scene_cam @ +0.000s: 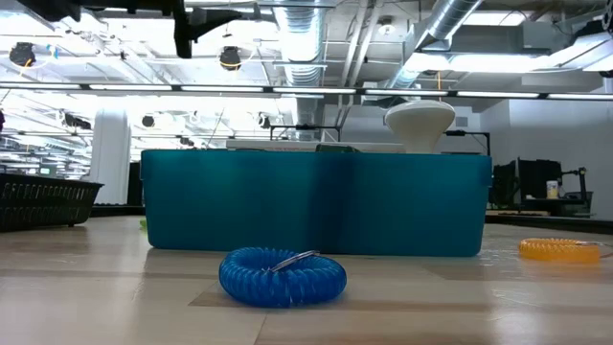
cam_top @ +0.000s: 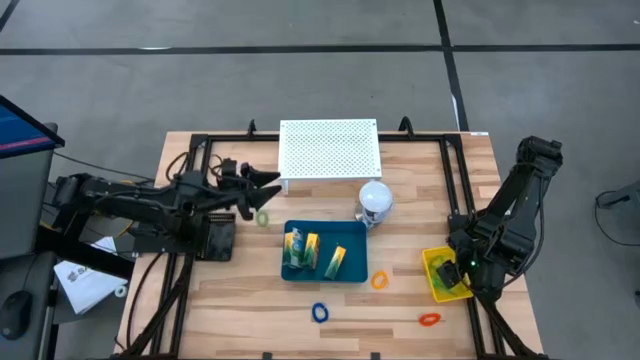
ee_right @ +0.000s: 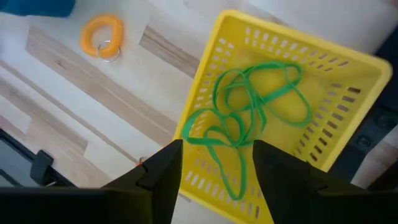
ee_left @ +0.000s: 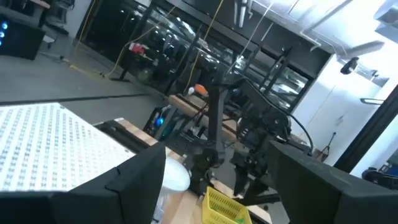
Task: Pick & Place Office Desk Supplies
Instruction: Put the orange spring keychain into the black bin
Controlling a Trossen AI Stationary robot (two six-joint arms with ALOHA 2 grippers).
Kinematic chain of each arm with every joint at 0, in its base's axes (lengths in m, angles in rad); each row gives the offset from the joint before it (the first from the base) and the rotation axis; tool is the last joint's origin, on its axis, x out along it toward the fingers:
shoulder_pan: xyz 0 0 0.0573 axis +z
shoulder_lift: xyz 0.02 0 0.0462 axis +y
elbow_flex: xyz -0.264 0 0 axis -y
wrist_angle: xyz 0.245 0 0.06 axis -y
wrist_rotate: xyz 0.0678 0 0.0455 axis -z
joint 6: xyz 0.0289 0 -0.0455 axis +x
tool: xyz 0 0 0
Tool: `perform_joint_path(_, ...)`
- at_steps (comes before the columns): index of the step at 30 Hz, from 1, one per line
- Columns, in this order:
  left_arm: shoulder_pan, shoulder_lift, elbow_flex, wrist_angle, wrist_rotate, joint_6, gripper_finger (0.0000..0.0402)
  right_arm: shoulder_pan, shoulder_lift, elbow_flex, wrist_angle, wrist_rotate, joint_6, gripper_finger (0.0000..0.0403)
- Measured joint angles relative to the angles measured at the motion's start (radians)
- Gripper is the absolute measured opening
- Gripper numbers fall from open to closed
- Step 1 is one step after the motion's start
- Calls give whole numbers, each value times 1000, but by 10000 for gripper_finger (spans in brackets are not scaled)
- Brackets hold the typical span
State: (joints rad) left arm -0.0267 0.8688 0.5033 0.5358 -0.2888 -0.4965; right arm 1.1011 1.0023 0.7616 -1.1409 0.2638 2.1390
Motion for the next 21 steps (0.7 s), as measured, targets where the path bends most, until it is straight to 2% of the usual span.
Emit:
perform_joint_path(4,45,0,21,-49,74,0,273,0,0,0,71,6,-8,191)
perform_joint_path(8,52,0,21,-52,85,0,273,-5,24,0,259,27,-77,191)
perform_joint_path(11,50,0,21,-57,86,0,273,-20,85,0,401,20,-118,191)
perform_joint_path(17,45,0,21,-77,86,-6,273,-51,249,-2,619,-70,-122,191)
perform_joint_path(21,45,0,21,-85,91,-9,273,-77,354,-1,658,-125,-123,191)
